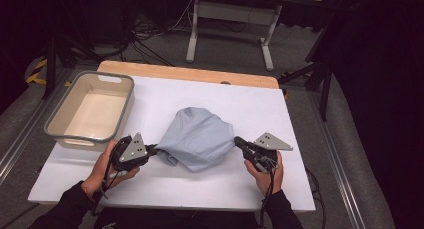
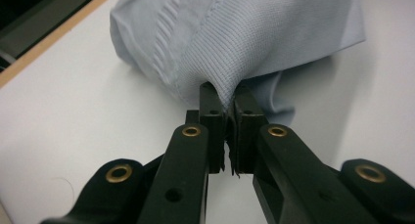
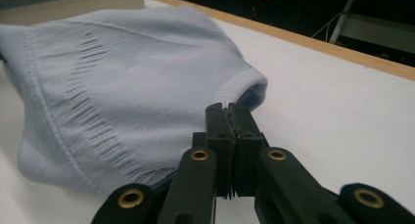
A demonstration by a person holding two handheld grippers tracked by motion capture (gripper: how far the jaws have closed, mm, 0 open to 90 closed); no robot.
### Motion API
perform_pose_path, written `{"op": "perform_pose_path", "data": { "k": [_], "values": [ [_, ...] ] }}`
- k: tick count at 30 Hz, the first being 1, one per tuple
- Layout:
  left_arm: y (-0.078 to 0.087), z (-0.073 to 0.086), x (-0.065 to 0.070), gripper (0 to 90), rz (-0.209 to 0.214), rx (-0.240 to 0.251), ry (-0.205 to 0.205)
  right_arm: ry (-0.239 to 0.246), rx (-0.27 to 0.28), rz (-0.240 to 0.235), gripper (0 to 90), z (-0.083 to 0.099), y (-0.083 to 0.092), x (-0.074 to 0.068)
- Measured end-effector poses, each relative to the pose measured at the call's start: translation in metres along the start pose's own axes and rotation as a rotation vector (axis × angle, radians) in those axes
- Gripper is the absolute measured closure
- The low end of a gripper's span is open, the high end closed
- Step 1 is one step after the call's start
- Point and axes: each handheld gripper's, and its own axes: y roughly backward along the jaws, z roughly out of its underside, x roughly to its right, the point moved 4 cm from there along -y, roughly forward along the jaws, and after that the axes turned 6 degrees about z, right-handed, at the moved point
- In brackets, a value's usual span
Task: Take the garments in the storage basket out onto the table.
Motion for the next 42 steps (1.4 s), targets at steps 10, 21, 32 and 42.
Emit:
{"op": "perform_pose_path", "data": {
  "k": [10, 21, 32, 42],
  "values": [
    [0.0, -0.01, -0.002, 72.2, -0.037, 0.026, -0.011, -0.052, 0.0, 0.094, 87.9, -0.005, 0.004, 0.021],
    [-0.01, 0.0, 0.01, 53.1, -0.022, -0.009, -0.024, -0.071, -0.038, 0.122, 83.3, 0.015, 0.005, 0.034],
    [0.001, 0.004, 0.01, 33.9, 0.002, 0.053, 0.05, 0.009, -0.031, 0.109, 59.1, 0.016, -0.003, 0.019],
    [0.015, -0.006, -0.017, 26.2, -0.066, 0.123, 0.113, 0.072, -0.023, 0.113, 46.2, 0.015, -0.009, 0.013]
  ]
}}
